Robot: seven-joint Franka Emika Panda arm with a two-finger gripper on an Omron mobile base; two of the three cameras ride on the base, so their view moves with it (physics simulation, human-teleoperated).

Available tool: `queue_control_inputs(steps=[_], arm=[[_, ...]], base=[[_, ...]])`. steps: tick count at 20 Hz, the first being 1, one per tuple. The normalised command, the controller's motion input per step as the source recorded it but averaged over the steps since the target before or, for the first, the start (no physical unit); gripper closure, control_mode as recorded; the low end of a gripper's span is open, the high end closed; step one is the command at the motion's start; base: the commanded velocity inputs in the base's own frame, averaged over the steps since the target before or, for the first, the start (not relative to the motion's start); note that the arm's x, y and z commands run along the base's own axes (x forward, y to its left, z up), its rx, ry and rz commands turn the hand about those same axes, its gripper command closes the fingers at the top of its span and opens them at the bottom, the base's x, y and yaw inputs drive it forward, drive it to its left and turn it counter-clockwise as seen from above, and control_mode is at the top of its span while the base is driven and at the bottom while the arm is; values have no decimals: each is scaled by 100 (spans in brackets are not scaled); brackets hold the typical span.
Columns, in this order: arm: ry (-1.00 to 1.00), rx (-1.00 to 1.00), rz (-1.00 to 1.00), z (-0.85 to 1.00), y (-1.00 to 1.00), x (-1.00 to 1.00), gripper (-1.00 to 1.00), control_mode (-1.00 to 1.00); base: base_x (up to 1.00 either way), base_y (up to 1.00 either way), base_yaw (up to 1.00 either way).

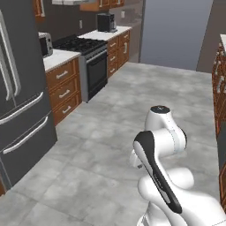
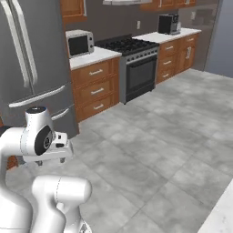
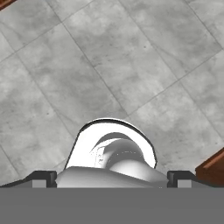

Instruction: Take the fork and place it on the left side of the plate. Then take the spoon and place it on the right side of the plate. Make sure they're directly next to the plate.

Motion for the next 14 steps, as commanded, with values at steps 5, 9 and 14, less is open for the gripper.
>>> queue_control_inputs(steps=[5,9,14], arm=[[0,0,0,0,0,0,-100,100],[0,0,0,0,0,0,-100,100],[0,0,0,0,0,0,-100,100]], base=[[100,11,-30],[100,13,-32],[100,19,-32]])
